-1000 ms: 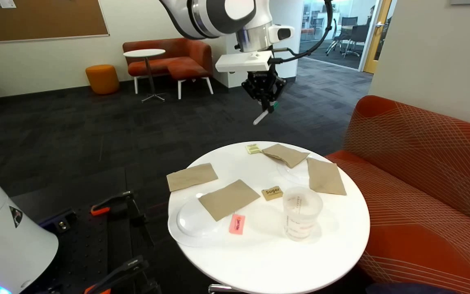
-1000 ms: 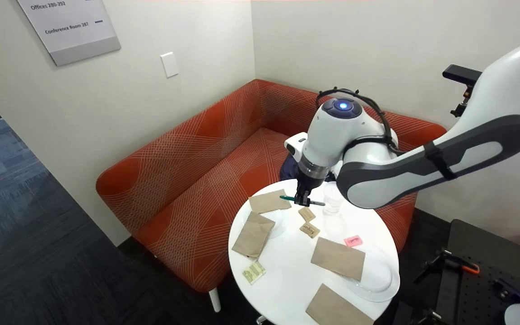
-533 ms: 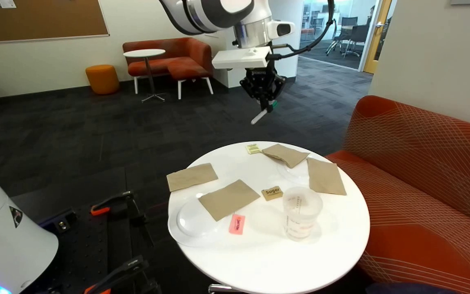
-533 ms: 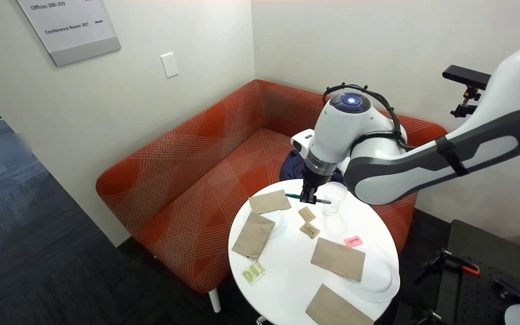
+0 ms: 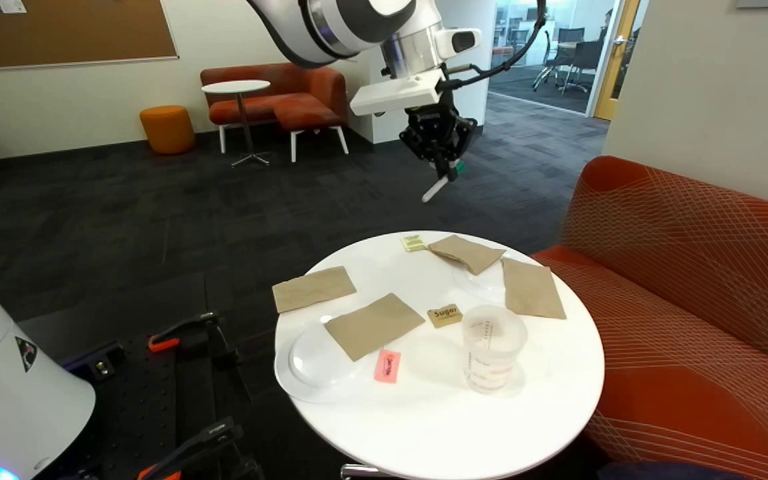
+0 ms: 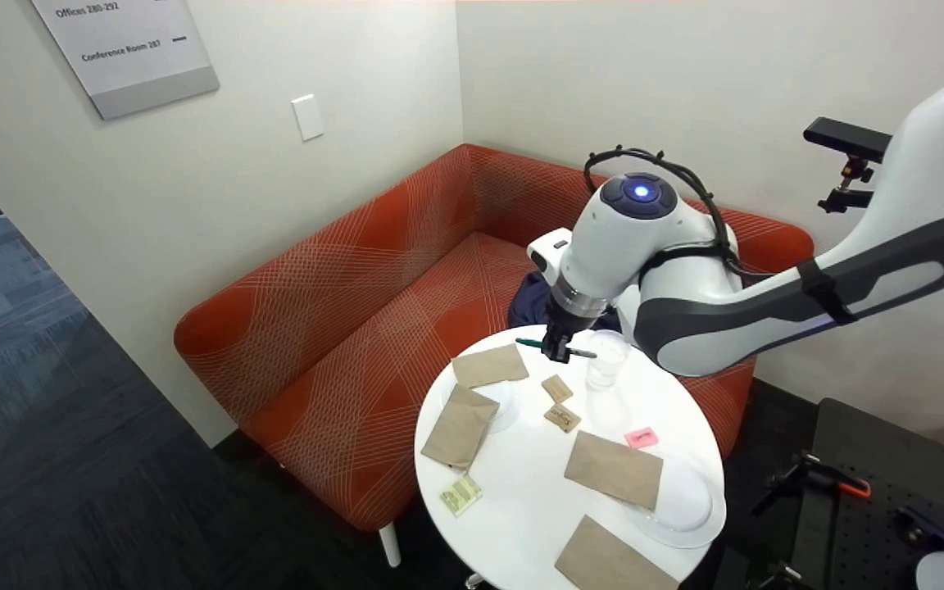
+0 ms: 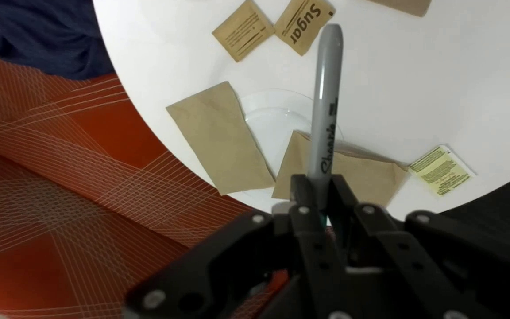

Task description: Put the marker in the cup

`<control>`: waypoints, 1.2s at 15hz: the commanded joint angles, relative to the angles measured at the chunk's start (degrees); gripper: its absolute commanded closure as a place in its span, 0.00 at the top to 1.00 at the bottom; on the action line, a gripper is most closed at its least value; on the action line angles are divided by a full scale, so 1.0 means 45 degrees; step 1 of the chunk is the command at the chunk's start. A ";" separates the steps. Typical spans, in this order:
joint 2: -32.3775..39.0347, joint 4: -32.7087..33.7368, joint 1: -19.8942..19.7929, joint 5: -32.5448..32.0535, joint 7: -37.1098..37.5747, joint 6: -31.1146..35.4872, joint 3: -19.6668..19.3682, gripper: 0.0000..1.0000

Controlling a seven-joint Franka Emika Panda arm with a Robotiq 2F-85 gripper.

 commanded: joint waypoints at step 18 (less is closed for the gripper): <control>0.0084 0.0600 0.2191 -1.1327 1.5801 -0.1353 -0.2216 0.04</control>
